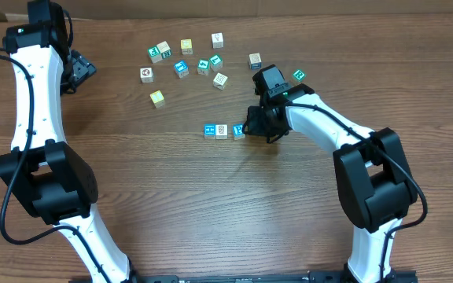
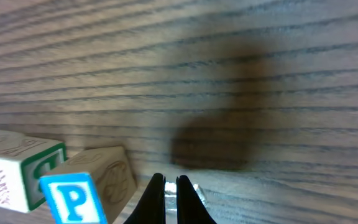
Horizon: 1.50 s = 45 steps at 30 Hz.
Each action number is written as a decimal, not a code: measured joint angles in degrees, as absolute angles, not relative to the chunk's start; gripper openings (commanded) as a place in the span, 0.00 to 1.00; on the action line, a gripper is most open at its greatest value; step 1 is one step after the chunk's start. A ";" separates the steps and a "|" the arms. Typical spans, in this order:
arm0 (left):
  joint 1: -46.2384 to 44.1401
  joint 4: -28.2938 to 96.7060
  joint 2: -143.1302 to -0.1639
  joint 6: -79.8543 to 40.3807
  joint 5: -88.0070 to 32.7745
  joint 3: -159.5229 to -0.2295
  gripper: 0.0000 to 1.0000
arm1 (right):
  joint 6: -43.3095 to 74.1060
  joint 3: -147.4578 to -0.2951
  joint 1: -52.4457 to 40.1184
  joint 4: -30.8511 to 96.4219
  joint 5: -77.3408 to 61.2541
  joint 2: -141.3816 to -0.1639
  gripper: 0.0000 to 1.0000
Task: Form a horizontal line
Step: 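Push the P block left with the right gripper against the pineapple block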
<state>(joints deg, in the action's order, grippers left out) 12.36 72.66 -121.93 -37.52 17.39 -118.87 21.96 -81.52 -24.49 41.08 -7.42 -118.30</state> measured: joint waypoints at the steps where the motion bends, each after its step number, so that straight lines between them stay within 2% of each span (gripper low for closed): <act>1: 12.36 72.66 -121.93 -37.52 17.39 -118.87 1.00 | 22.11 -81.52 -24.47 41.08 -7.51 -118.61 0.04; 16: 12.36 72.66 -121.93 -37.54 17.39 -118.87 1.00 | 22.48 -81.30 -25.52 41.12 -12.69 -119.04 0.04; 45: 12.36 72.66 -121.95 -37.54 17.39 -118.87 1.00 | 22.50 -81.28 -27.77 36.40 -8.29 -119.04 0.04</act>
<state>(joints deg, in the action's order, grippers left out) 12.36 72.66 -121.95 -37.54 17.39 -118.87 22.50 -81.28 -27.77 36.40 -8.29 -119.04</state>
